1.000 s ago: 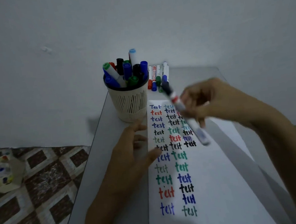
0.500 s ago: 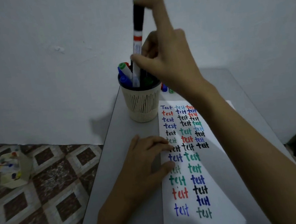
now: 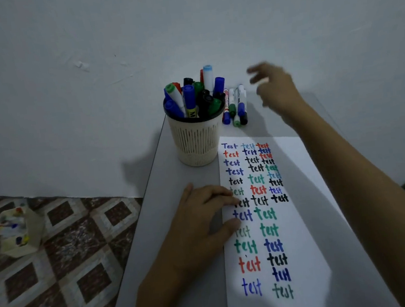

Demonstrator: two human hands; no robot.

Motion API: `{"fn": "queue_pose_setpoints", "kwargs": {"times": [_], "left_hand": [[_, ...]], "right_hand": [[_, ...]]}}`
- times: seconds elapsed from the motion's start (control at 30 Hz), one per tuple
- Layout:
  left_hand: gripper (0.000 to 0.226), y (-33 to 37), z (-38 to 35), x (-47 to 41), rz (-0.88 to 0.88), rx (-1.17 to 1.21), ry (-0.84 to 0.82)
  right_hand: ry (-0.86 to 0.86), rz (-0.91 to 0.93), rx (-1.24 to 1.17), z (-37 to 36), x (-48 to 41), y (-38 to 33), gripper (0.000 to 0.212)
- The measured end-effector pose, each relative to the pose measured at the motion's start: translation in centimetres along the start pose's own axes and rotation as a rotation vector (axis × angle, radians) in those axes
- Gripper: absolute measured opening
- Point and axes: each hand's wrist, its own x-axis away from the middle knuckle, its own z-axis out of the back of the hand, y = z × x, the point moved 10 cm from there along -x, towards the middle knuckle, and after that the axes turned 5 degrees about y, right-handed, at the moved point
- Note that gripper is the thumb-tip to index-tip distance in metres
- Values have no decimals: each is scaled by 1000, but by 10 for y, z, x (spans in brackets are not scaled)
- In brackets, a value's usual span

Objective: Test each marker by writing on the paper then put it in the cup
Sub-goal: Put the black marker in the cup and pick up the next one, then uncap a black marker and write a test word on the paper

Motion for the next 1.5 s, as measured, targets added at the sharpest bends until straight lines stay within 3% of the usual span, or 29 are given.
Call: {"fn": "queue_pose_setpoints", "kwargs": {"times": [0.1, 0.17, 0.3, 0.37, 0.53, 0.73, 0.87, 0.93, 1.0, 1.1, 1.2, 1.4, 1.5], "left_hand": [[40, 1, 1, -1, 4, 7, 9], [40, 2, 2, -2, 7, 12, 11], [40, 2, 3, -2, 7, 24, 12], [39, 1, 2, -1, 12, 25, 8], [37, 1, 2, -1, 9, 19, 4], [37, 0, 0, -1, 21, 22, -14], [38, 0, 1, 0, 24, 26, -16], [38, 1, 0, 0, 22, 31, -20], [39, 0, 1, 0, 28, 36, -12], [40, 0, 3, -1, 55, 65, 9], [36, 1, 8, -1, 123, 158, 39], [59, 21, 21, -4, 124, 287, 135], [42, 41, 21, -6, -17, 246, 141]], "right_hand": [[-317, 24, 344, -42, 18, 33, 66], [-372, 57, 411, -54, 25, 42, 67], [-138, 54, 253, -38, 19, 41, 29], [-25, 41, 251, -27, 17, 41, 25], [42, 8, 347, -26, 9, 47, 14], [21, -179, 398, -22, 4, 72, 19], [-43, -251, 394, -17, 2, 79, 38], [-26, -372, 178, -7, 4, 87, 47], [-56, -522, -261, -4, 18, 86, 51], [-153, -552, -754, 1, 46, 56, 34], [-275, -419, -709, 5, 86, 23, 14], [-512, -310, -688, -19, 180, -9, 23], [-496, -278, -748, -18, 199, -16, 23]]}}
